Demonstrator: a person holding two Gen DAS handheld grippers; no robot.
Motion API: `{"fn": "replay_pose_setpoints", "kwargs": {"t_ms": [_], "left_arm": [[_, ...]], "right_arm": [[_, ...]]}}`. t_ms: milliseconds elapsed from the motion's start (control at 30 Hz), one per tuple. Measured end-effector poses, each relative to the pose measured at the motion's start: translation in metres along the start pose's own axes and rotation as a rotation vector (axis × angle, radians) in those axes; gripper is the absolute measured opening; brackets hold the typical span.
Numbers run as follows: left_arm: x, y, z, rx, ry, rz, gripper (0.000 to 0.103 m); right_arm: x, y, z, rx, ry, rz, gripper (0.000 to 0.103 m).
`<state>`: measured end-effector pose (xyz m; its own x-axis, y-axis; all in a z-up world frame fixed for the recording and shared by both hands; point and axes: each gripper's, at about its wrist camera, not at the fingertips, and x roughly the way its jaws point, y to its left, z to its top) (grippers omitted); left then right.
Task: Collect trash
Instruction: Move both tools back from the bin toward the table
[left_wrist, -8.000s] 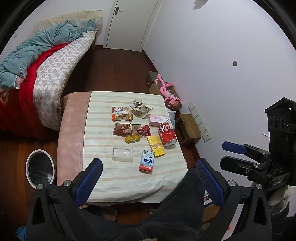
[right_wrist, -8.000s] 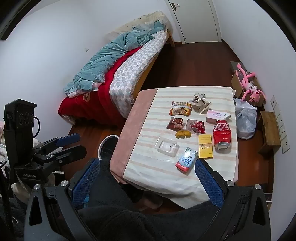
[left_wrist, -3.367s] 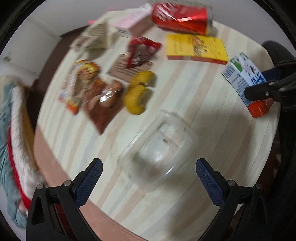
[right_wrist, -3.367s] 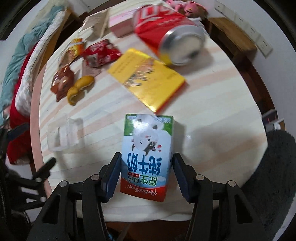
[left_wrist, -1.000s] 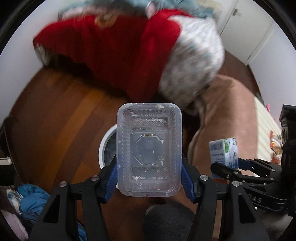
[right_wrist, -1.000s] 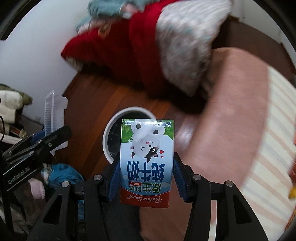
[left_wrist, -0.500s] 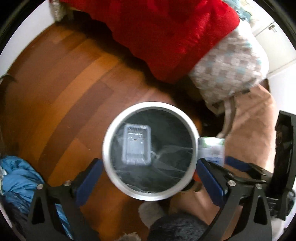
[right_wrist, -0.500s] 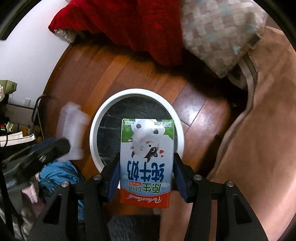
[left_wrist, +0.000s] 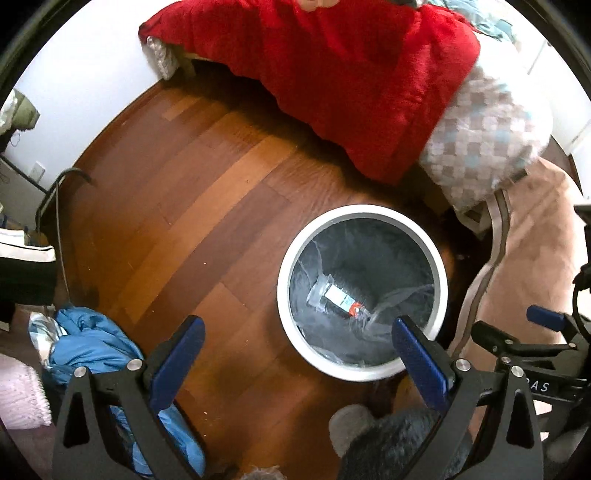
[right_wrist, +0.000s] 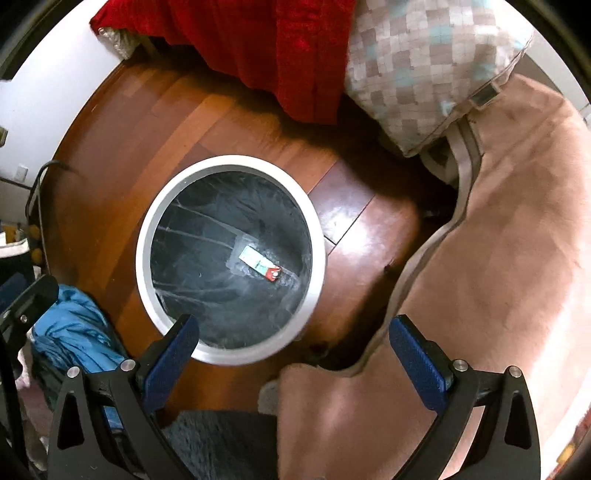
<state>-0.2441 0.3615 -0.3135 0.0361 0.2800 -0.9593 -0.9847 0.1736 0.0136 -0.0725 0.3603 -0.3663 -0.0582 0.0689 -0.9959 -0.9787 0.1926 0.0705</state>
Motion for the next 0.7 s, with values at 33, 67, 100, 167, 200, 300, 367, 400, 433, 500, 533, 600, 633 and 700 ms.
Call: {"fn": "replay_pose_setpoints", "kwargs": {"t_ms": [33, 67, 100, 167, 200, 300, 367, 400, 433, 500, 533, 600, 633, 700], "left_arm": [[-0.006, -0.001, -0.003, 0.009, -0.010, 0.001, 0.103], [-0.009, -0.003, -0.004, 0.014, -0.014, -0.001, 0.103], [-0.014, -0.005, -0.007, 0.020, -0.019, -0.001, 0.103], [-0.024, -0.007, -0.010, 0.028, -0.030, -0.008, 0.103], [-0.027, -0.009, -0.012, 0.032, -0.036, -0.009, 0.103], [-0.042, -0.012, -0.015, 0.037, -0.063, -0.015, 0.103], [-0.052, -0.013, -0.018, 0.039, -0.078, -0.019, 0.103], [-0.059, -0.014, -0.019, 0.039, -0.088, -0.019, 0.103], [-0.065, -0.015, -0.021, 0.040, -0.097, -0.021, 0.103], [-0.079, -0.017, -0.026, 0.043, -0.118, -0.025, 0.103], [-0.088, -0.018, -0.028, 0.045, -0.134, -0.028, 0.103], [-0.102, -0.022, -0.030, 0.055, -0.161, -0.033, 0.103], [-0.112, -0.024, -0.032, 0.063, -0.178, -0.035, 0.103], [-0.129, -0.028, -0.035, 0.073, -0.209, -0.041, 0.103]], "right_arm": [[-0.006, 0.001, -0.005, -0.009, -0.004, -0.020, 0.103], [-0.010, 0.002, -0.008, -0.013, -0.009, -0.029, 0.103], [-0.016, 0.003, -0.012, -0.018, -0.016, -0.032, 0.103], [-0.026, 0.004, -0.020, -0.023, -0.027, -0.037, 0.103], [-0.033, 0.004, -0.025, -0.021, -0.036, -0.034, 0.103], [-0.049, 0.003, -0.034, -0.011, -0.063, -0.024, 0.103], [-0.061, 0.000, -0.040, -0.003, -0.083, -0.015, 0.103], [-0.069, -0.001, -0.044, 0.000, -0.097, -0.013, 0.103], [-0.077, -0.003, -0.047, 0.001, -0.111, -0.008, 0.103], [-0.090, -0.005, -0.053, 0.010, -0.135, 0.004, 0.103], [-0.097, -0.006, -0.056, 0.013, -0.148, 0.012, 0.103], [-0.114, -0.009, -0.064, 0.021, -0.178, 0.029, 0.103], [-0.122, -0.011, -0.068, 0.025, -0.193, 0.040, 0.103], [-0.137, -0.013, -0.076, 0.030, -0.221, 0.053, 0.103]]}}
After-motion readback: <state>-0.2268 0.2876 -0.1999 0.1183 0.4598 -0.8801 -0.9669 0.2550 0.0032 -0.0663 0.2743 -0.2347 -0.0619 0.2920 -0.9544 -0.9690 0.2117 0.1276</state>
